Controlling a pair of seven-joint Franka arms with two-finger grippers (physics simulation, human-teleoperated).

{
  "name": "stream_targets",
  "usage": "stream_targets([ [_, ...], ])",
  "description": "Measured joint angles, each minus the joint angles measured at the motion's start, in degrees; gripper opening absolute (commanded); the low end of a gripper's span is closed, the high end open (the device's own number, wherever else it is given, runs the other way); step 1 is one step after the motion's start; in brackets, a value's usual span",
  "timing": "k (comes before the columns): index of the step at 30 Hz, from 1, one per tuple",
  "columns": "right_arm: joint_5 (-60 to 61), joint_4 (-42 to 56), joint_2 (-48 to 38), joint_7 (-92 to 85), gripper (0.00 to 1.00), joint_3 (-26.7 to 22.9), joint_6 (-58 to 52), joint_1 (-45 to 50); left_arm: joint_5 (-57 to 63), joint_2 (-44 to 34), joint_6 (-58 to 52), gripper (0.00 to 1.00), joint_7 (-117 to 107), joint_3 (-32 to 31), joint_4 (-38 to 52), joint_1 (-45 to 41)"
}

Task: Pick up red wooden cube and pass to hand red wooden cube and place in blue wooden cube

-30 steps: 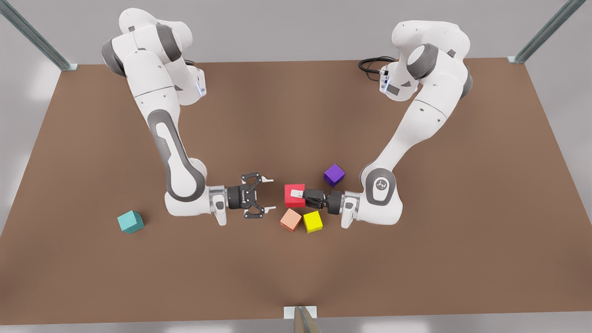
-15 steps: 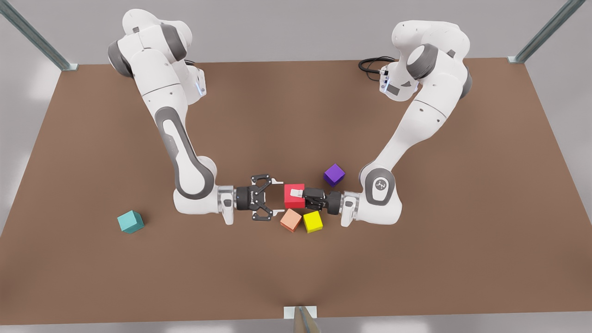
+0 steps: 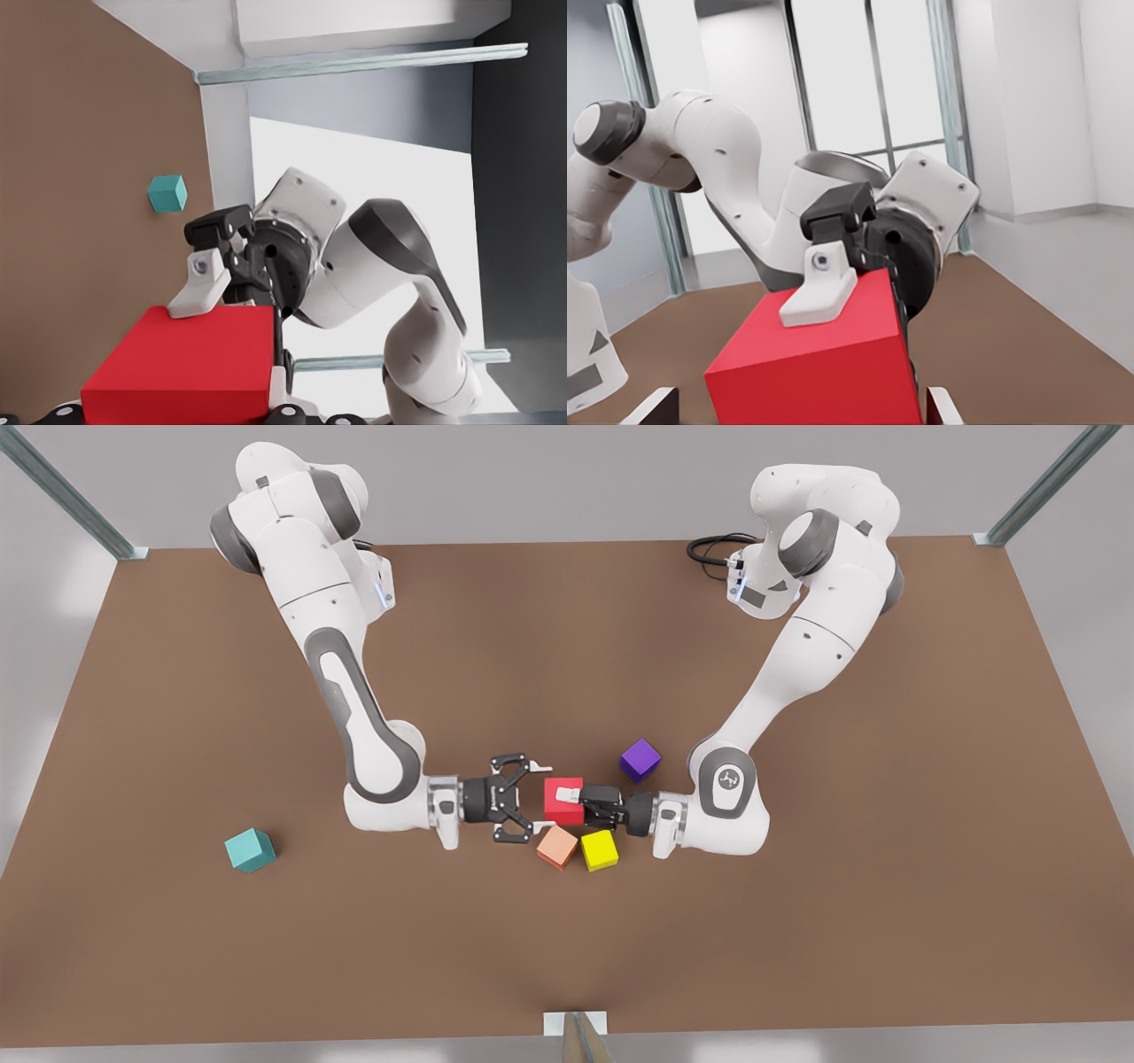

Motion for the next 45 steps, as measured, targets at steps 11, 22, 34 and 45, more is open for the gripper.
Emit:
stream_targets([
  [11, 0.37, 3.99, 3.35, -0.41, 0.54, 3.00, 2.64, 0.16, -0.01, 0.26, 2.35, 0.69, 0.61, -0.79, 0.00, -1.08],
  [22, 0.06, 3.85, 3.35, -0.43, 0.55, 2.99, 3.16, -0.43, 0.16, 0.10, 1.41, 1.00, 1.27, -0.81, -0.36, 2.05],
  [34, -25.99, 1.03, -1.17, 7.82, 0.57, 1.79, 0.57, -14.32, 68.94, -17.21, -32.74, 1.00, -10.74, -3.08, 14.66, 19.32],
  [45, -87.82, -2.20, -8.35, 33.70, 0.57, -6.49, -1.28, -15.83, 74.62, -42.87, -34.95, 1.00, -18.70, 28.43, -13.43, 4.20],
])
